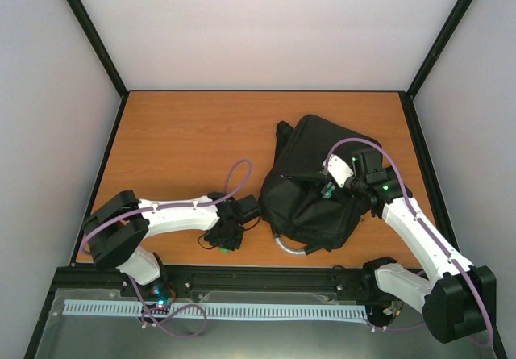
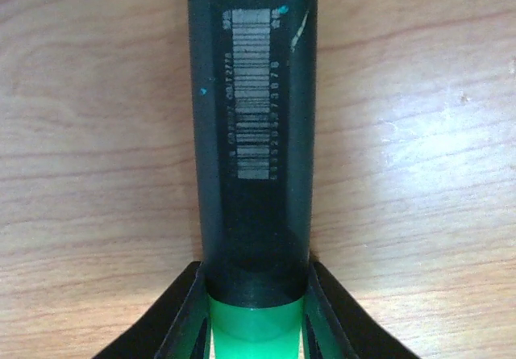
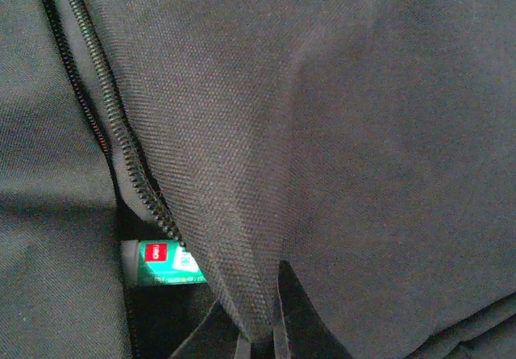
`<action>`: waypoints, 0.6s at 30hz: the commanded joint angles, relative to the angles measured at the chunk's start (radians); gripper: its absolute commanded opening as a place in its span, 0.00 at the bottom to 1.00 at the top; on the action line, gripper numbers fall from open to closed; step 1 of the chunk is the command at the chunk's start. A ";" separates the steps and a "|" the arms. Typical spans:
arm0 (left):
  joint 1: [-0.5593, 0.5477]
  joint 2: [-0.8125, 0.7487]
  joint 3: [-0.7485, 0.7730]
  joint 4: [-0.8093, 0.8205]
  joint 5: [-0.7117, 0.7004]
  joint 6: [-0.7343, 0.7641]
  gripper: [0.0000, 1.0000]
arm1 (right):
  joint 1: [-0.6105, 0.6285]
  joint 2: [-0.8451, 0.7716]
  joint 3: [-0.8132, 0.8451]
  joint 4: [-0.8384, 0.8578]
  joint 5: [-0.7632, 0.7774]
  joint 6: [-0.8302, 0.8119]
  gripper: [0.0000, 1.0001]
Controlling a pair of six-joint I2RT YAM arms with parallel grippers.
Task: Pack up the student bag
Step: Pick up the stationery from the center of the board.
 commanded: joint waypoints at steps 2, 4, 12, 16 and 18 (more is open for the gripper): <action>-0.011 0.041 0.018 -0.023 -0.041 -0.008 0.25 | 0.008 -0.019 0.029 0.022 -0.022 0.005 0.03; -0.011 0.024 0.032 -0.034 -0.068 -0.008 0.23 | 0.009 -0.021 0.029 0.024 -0.021 0.003 0.03; -0.013 -0.173 0.130 0.063 -0.041 0.119 0.20 | 0.008 -0.025 0.027 0.027 -0.018 0.004 0.03; -0.013 -0.226 0.150 0.234 0.086 0.209 0.19 | 0.008 -0.025 0.027 0.028 -0.016 0.004 0.03; -0.014 -0.207 0.174 0.291 0.159 0.244 0.19 | 0.009 -0.026 0.027 0.029 -0.013 0.004 0.03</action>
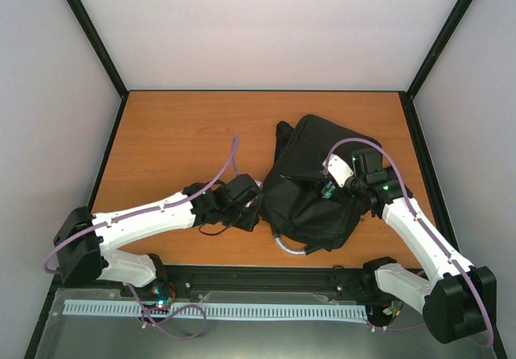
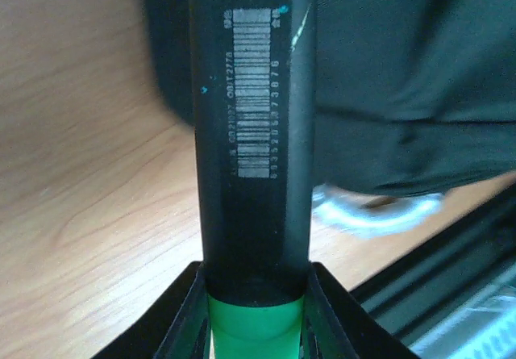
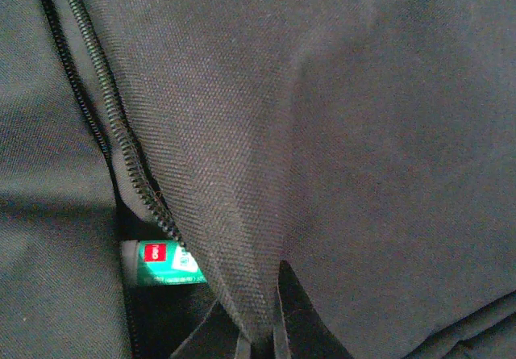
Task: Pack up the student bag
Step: Pick up the stationery from the center of the board, then place the stationery in the student bag.
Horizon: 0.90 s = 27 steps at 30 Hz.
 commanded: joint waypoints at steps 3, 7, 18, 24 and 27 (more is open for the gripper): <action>-0.010 0.068 0.092 0.229 0.210 0.144 0.19 | 0.008 -0.028 0.027 0.030 -0.012 0.006 0.03; -0.010 0.176 0.129 0.330 0.237 0.154 0.18 | 0.009 -0.035 0.025 0.035 -0.008 0.006 0.03; -0.011 0.465 0.351 0.349 0.231 0.187 0.14 | 0.009 -0.039 0.025 0.033 -0.009 0.007 0.03; -0.011 0.571 0.463 0.290 0.104 0.153 0.15 | 0.009 -0.040 0.024 0.034 -0.009 0.007 0.03; -0.011 0.603 0.503 0.289 0.035 0.140 0.16 | 0.008 -0.040 0.024 0.035 -0.008 0.006 0.03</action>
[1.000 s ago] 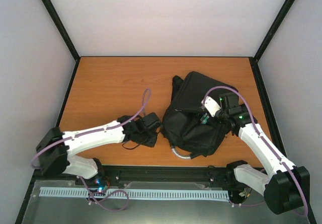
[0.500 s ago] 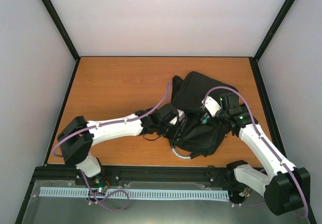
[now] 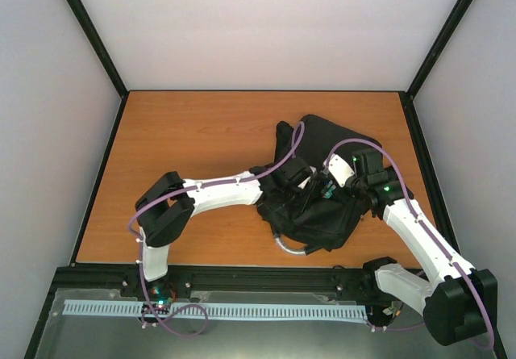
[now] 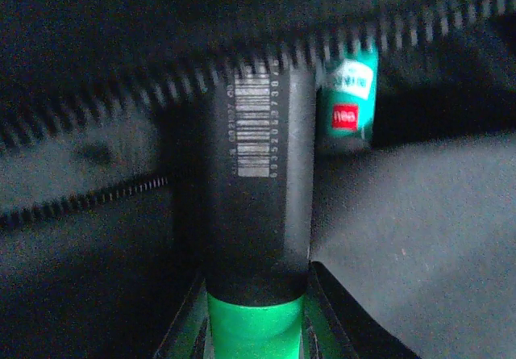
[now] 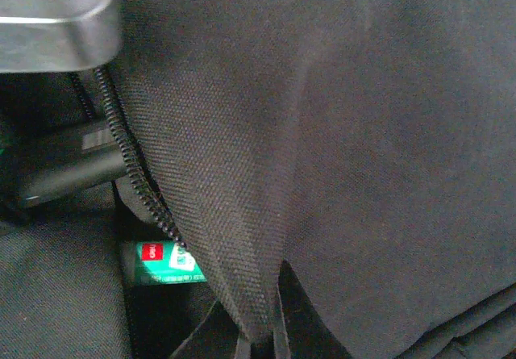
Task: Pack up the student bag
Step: Place the stationery in the student bag.
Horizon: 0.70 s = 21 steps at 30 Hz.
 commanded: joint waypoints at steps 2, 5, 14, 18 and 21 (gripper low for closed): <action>-0.007 0.054 0.111 -0.029 -0.147 -0.021 0.19 | 0.008 -0.025 0.024 0.033 -0.016 0.005 0.03; -0.007 0.078 0.136 -0.037 -0.176 -0.026 0.26 | 0.008 -0.022 0.024 0.032 -0.016 0.005 0.03; -0.007 0.011 0.066 -0.047 -0.175 -0.049 0.49 | 0.009 -0.018 0.024 0.034 -0.016 0.005 0.03; -0.015 -0.096 -0.034 -0.007 -0.131 -0.062 0.55 | 0.008 -0.019 0.024 0.033 -0.018 0.005 0.03; -0.036 -0.171 -0.107 0.007 -0.141 -0.084 0.56 | 0.007 -0.017 0.024 0.032 -0.019 0.005 0.03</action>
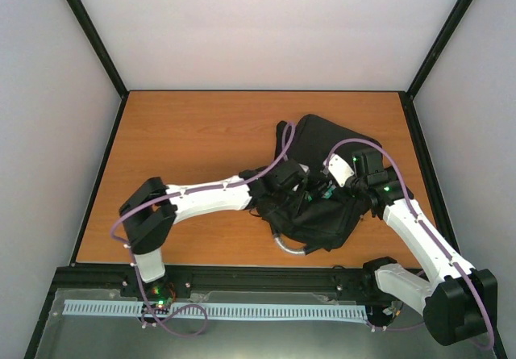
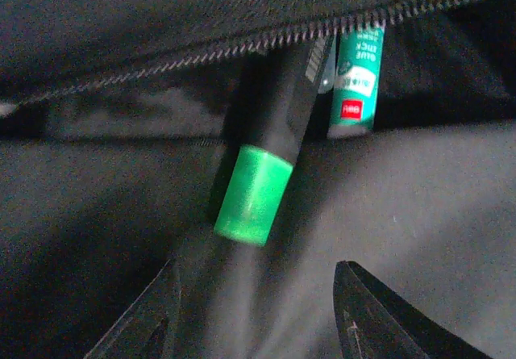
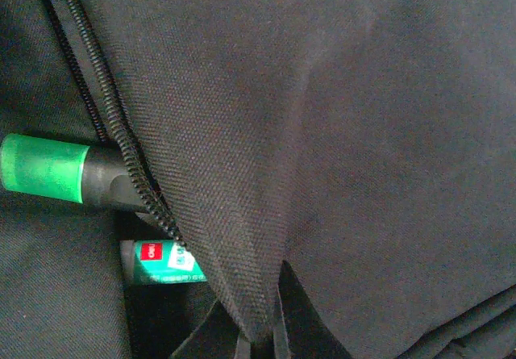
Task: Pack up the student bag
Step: Place the stationery in the student bag.
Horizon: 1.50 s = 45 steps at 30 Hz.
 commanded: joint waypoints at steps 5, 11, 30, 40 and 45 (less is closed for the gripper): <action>-0.045 -0.158 -0.162 0.012 -0.040 -0.052 0.49 | 0.008 -0.019 0.024 0.030 -0.022 0.005 0.03; -0.046 -0.111 -0.196 0.081 -0.045 -0.059 0.16 | 0.008 -0.020 0.025 0.027 -0.024 0.005 0.03; -0.046 0.087 -0.036 0.249 -0.093 0.039 0.01 | 0.007 -0.001 0.025 0.027 -0.021 0.007 0.03; -0.045 0.194 0.020 0.424 -0.145 0.036 0.01 | 0.008 0.025 0.025 0.027 -0.011 0.010 0.03; -0.046 0.221 0.024 0.527 -0.114 0.050 0.01 | 0.008 0.029 0.025 0.028 -0.005 0.011 0.03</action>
